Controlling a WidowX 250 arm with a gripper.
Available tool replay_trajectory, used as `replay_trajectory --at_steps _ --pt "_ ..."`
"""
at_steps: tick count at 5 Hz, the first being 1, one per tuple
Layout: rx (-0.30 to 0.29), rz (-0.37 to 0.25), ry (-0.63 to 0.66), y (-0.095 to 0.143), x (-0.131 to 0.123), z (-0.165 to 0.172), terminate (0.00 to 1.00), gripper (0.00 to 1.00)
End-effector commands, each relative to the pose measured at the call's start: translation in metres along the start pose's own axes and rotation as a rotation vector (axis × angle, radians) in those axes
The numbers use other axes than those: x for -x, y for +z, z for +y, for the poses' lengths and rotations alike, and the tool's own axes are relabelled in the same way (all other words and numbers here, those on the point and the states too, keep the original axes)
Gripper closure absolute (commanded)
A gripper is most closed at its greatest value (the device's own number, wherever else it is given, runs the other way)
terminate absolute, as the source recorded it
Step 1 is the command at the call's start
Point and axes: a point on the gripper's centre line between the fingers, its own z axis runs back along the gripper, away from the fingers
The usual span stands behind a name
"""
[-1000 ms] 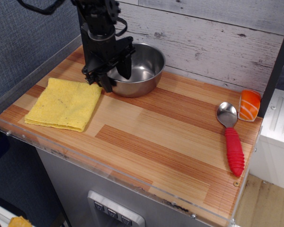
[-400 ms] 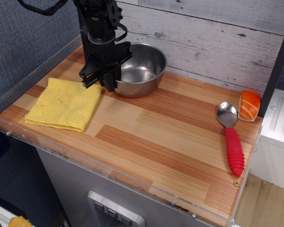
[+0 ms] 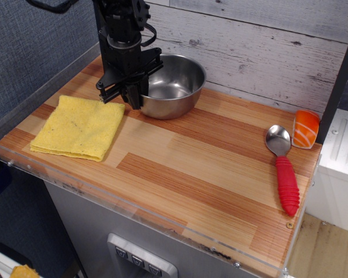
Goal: Place the bowl in the bottom edge
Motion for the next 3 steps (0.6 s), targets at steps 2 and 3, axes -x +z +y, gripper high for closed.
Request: replay_trajectory --at_steps 2,3 --pt "0.169 -0.059 -0.044 0.085 -0.014 0.001 0.00 1.00" --pt "0.208 -0.059 -0.072 0.102 -0.010 0.021 0.00 1.00"
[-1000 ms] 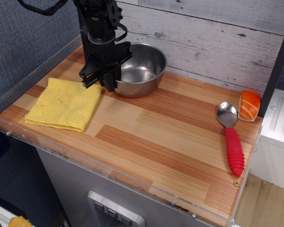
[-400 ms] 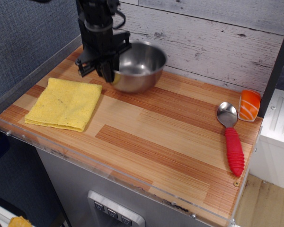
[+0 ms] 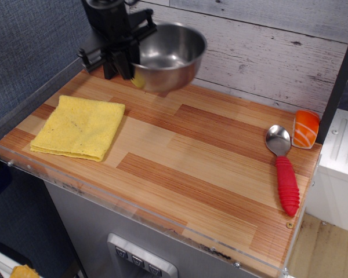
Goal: Place the bowl in the bottom edge
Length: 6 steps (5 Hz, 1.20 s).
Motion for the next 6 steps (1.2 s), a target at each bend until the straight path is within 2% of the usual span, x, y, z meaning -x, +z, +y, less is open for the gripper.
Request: replay_trajectory --at_steps 1,3,4,6 --pt "0.092 -0.055 -0.080 0.050 0.004 0.029 0.00 1.00" --pt "0.069 -0.031 -0.172 0.050 0.049 0.053 0.00 1.00" --pt "0.058 -0.020 -0.226 0.041 0.069 0.056 0.00 1.00" --pt "0.015 -0.024 -0.279 0.006 0.085 0.059 0.00 1.00"
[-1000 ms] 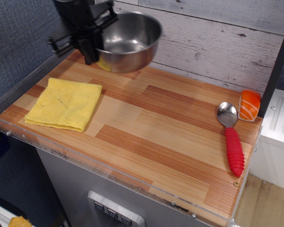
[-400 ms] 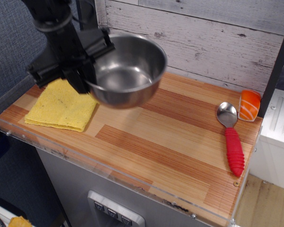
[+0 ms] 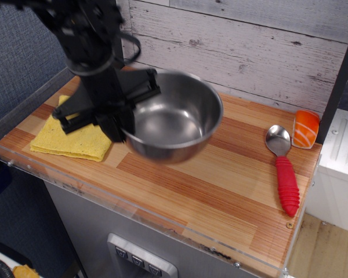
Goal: Place the bowl in the bottom edge
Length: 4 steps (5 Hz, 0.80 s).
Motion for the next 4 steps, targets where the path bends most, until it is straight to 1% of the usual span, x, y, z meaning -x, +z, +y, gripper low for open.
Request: replay_trajectory --at_steps 1,3,4 --pt "-0.027 -0.029 -0.025 -0.030 0.004 -0.001 0.00 1.00" --pt "-0.032 0.028 -0.012 -0.053 0.020 0.005 0.00 1.00" --pt "-0.060 0.044 0.043 -0.054 0.025 0.011 0.00 1.00"
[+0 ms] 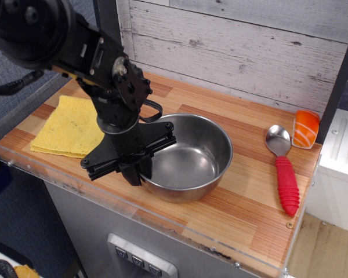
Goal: Place the bowl in the bottom edge
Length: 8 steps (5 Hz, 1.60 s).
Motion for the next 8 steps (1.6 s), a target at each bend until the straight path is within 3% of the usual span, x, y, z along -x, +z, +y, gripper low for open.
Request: replay_trajectory --at_steps 1,3,5,7,8 --pt "0.004 0.039 0.118 0.005 -0.001 0.008 0.00 0.00" --pt "-0.025 0.057 0.111 0.009 0.001 0.008 0.00 0.00" --pt "0.019 0.036 0.077 0.021 -0.006 0.002 0.00 0.00" --pt "0.127 -0.006 0.064 0.074 -0.022 -0.007 0.00 0.00" --pt "0.141 -0.047 0.064 0.101 -0.027 0.003 0.00 0.00"
